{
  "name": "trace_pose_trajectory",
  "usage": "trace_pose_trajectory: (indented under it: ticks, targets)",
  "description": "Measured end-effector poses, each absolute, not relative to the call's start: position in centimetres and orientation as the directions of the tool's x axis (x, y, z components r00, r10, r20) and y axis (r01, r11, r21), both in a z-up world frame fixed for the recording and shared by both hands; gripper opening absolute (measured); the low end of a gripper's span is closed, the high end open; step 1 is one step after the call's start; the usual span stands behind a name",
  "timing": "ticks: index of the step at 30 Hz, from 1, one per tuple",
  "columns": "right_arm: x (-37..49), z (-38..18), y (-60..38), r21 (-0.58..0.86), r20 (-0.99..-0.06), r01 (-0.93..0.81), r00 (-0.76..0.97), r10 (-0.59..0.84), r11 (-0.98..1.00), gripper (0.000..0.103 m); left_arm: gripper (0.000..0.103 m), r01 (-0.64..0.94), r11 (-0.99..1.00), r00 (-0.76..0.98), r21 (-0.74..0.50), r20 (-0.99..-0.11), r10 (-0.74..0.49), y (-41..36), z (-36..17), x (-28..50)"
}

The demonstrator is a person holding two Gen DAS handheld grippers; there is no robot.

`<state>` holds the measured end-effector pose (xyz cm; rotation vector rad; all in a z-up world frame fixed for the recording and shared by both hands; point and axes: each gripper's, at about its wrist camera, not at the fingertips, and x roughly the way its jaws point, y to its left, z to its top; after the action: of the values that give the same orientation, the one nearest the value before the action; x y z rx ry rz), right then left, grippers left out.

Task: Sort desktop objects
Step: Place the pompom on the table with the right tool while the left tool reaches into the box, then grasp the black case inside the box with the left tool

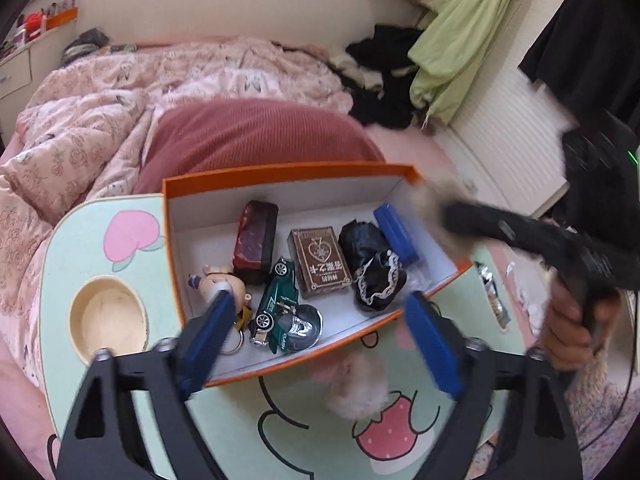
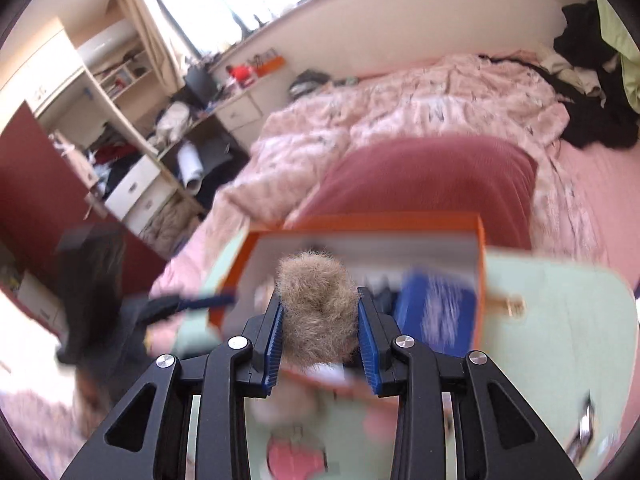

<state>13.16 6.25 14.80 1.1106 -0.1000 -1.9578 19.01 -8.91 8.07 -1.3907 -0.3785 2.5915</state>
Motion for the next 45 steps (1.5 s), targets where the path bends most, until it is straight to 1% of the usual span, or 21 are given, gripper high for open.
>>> trace_pose_trajectory:
  ticks: [1,2,6,9,13,15,17,19,21,23,25,28,30,32,35,36,38,42,44,45]
  targets:
    - [14.2,14.0,7.1,0.443,-0.677,0.634,-0.227,-0.700,-0.634,0.032,0.064,-0.033,-0.955,-0.528,-0.296,-0.806,0.268,-8.7,7.7,18.6]
    - [15.0,13.2,7.6,0.443,-0.688,0.629,-0.220,-0.692,-0.639,0.032,0.056,-0.029,-0.958,-0.512,-0.286,-0.818,0.260,-8.6,7.4,18.2]
    - [18.3,9.8,8.7,0.431,-0.732,0.606,-0.199,-0.651,-0.669,0.032,0.055,0.027,-0.963,-0.511,-0.268,-0.832,0.217,-9.0,7.4,16.4]
    - [19.5,8.0,8.5,0.417,-0.747,0.596,-0.206,-0.632,-0.686,0.032,0.055,0.066,-0.973,-0.523,-0.220,-0.838,0.154,-9.2,7.6,14.7]
    - [20.3,7.3,7.8,0.396,-0.745,0.603,-0.230,-0.626,-0.693,0.034,0.055,0.073,-0.983,-0.501,-0.168,-0.858,0.110,-9.1,7.0,12.4]
    - [20.4,7.3,7.6,0.384,-0.742,0.605,-0.248,-0.623,-0.697,0.035,0.055,0.070,-0.991,-0.478,-0.114,-0.876,0.067,-8.8,6.3,11.2]
    - [20.4,7.2,7.5,0.375,-0.737,0.604,-0.266,-0.621,-0.703,0.040,0.055,0.064,-0.997,-0.473,-0.045,-0.881,0.010,-8.1,6.1,10.3]
    - [20.5,7.4,7.6,0.373,-0.729,0.597,-0.285,-0.623,-0.710,0.052,0.055,0.051,-0.999,-0.465,0.005,-0.885,-0.028,-7.5,6.0,10.0]
    - [20.8,7.5,8.0,0.393,-0.713,0.582,-0.296,-0.635,-0.712,0.056,0.055,0.034,-0.999,-0.456,0.042,-0.888,-0.053,-7.1,5.9,9.7]
    - [20.9,7.5,8.2,0.416,-0.707,0.570,-0.287,-0.647,-0.708,0.057,0.055,0.017,-0.998,-0.451,0.064,-0.890,-0.065,-6.9,5.9,9.4]
    - [20.5,7.5,8.2,0.413,-0.710,0.568,-0.288,-0.642,-0.712,0.057,0.055,0.011,-0.999,-0.452,0.044,-0.891,-0.044,-7.1,6.1,9.3]
    - [20.5,7.6,7.9,0.401,-0.718,0.571,-0.290,-0.633,-0.717,0.057,0.055,0.007,-1.000,-0.465,-0.028,-0.885,0.021,-7.6,6.8,9.2]
    - [20.6,7.5,7.8,0.404,-0.719,0.571,-0.285,-0.634,-0.715,0.057,0.055,0.001,-0.999,-0.475,-0.042,-0.879,0.037,-7.4,6.8,8.9]
    - [20.8,7.4,7.7,0.408,-0.720,0.570,-0.280,-0.635,-0.714,0.057,0.055,-0.012,-1.000,-0.479,-0.021,-0.878,0.025,-6.7,6.6,8.5]
    - [20.8,7.4,7.8,0.406,-0.724,0.566,-0.281,-0.630,-0.718,0.057,0.055,-0.045,-0.996,-0.465,0.073,-0.884,-0.044,-5.5,5.9,8.1]
    - [20.7,7.4,7.9,0.404,-0.724,0.563,-0.285,-0.628,-0.721,0.057,0.055,-0.052,-0.995,-0.459,0.080,-0.887,-0.047,-5.3,5.8,8.2]
    - [20.3,7.8,8.1,0.397,-0.722,0.557,-0.301,-0.623,-0.730,0.057,0.055,-0.073,-0.997,-0.443,0.036,-0.897,0.000,-4.9,5.8,8.4]
    - [19.0,8.4,8.0,0.381,-0.717,0.548,-0.333,-0.612,-0.745,0.057,0.055,-0.103,-0.995,-0.436,0.004,-0.899,0.042,-4.6,5.6,8.4]
    - [18.5,8.4,7.6,0.371,-0.722,0.549,-0.336,-0.604,-0.749,0.057,0.054,-0.073,-0.995,-0.417,-0.074,-0.903,0.098,-5.5,5.3,7.9]
    - [18.2,8.3,7.4,0.367,-0.725,0.548,-0.339,-0.600,-0.752,0.057,0.049,-0.048,-0.991,-0.404,-0.123,-0.905,0.132,-6.2,5.2,7.7]
